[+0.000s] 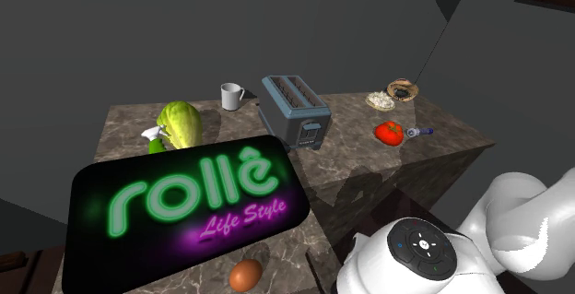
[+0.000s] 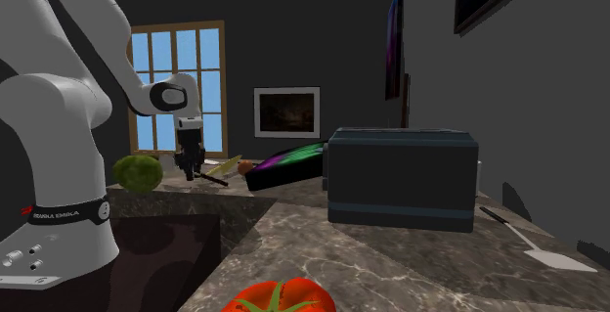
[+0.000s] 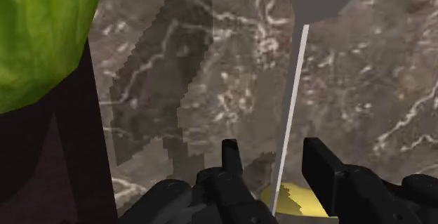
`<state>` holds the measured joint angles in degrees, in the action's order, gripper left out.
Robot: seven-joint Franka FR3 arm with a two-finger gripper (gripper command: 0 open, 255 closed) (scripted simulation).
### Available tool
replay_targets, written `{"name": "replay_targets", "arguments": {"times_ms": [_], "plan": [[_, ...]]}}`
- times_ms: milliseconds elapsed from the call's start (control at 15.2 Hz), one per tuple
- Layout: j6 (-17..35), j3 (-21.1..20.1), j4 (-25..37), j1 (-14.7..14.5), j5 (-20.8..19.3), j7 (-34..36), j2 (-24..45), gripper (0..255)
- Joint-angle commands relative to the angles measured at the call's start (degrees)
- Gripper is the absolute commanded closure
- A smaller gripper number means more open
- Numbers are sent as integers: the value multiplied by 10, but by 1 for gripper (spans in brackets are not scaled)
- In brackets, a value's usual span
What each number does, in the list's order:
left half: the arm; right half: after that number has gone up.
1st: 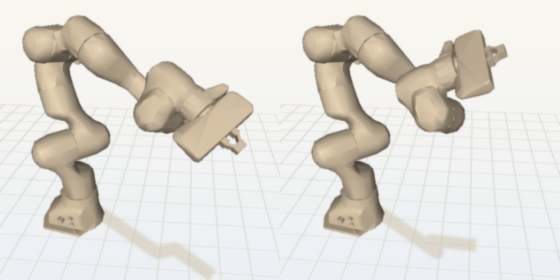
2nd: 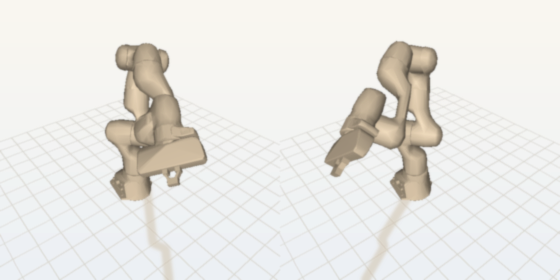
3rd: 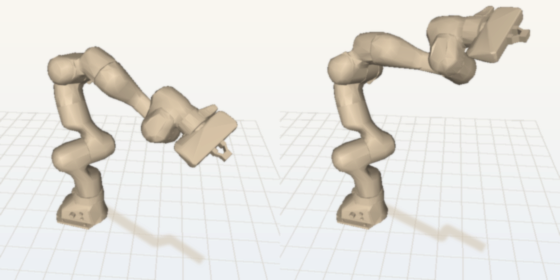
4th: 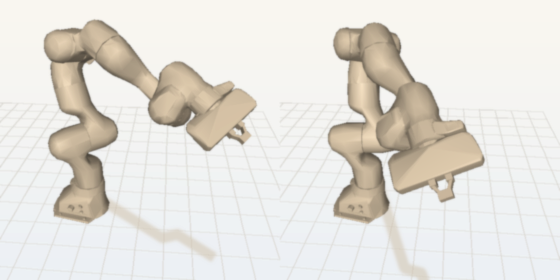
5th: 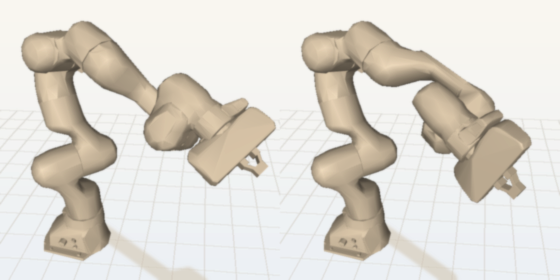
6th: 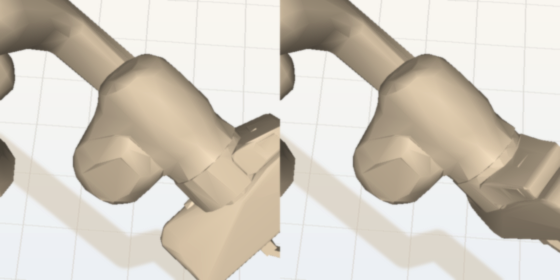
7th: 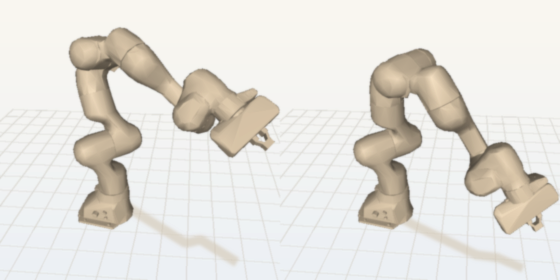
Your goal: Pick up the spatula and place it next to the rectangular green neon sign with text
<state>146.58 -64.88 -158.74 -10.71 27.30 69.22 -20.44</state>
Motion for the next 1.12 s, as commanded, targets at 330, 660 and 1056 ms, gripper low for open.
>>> {"name": "replay_targets", "arguments": {"times_ms": [330, 660, 1056], "plan": [[-33, 27, 5, -26, 14, -11, -28, 0], [-117, 86, 21, -72, 27, -26, -96, 0], [-117, 86, 21, -72, 27, -26, -96, 0]]}}
